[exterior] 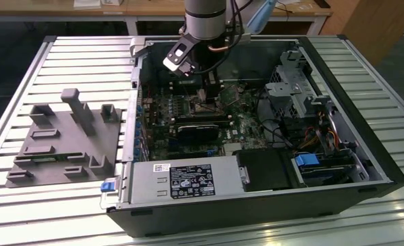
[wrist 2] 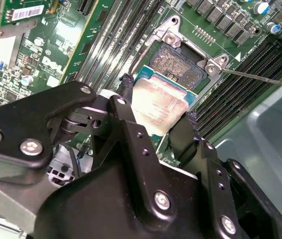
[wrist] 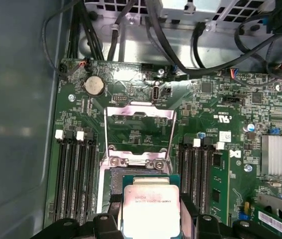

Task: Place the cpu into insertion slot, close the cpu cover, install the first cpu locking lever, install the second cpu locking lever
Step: 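Place the cpu into insertion slot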

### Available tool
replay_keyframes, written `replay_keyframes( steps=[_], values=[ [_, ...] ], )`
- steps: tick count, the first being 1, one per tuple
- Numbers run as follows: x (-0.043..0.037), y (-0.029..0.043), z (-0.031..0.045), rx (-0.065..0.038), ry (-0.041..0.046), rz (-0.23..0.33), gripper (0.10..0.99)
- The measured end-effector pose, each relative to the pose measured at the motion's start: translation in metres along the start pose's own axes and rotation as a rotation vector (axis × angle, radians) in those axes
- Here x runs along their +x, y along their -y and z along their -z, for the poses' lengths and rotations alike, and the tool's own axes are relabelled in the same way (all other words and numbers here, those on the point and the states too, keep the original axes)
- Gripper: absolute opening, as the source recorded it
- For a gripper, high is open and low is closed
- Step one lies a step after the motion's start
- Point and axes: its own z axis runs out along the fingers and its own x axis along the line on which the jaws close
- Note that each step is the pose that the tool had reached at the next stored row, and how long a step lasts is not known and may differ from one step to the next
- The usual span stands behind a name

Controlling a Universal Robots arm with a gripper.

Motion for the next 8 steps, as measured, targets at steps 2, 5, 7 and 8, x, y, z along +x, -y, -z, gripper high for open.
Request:
replay_keyframes(
  steps=[2,5,7,8],
  values=[
    [0.0005,0.0001,-0.0020,0.000,0.0000,0.001,0.541],
    [0.0012,0.0005,-0.0053,0.000,0.0002,0.001,0.541],
    [0.0020,0.0006,-0.0065,0.000,0.0003,0.001,0.541],
    [0.0026,0.0007,-0.0069,0.000,0.0002,0.001,0.541]
  ],
)
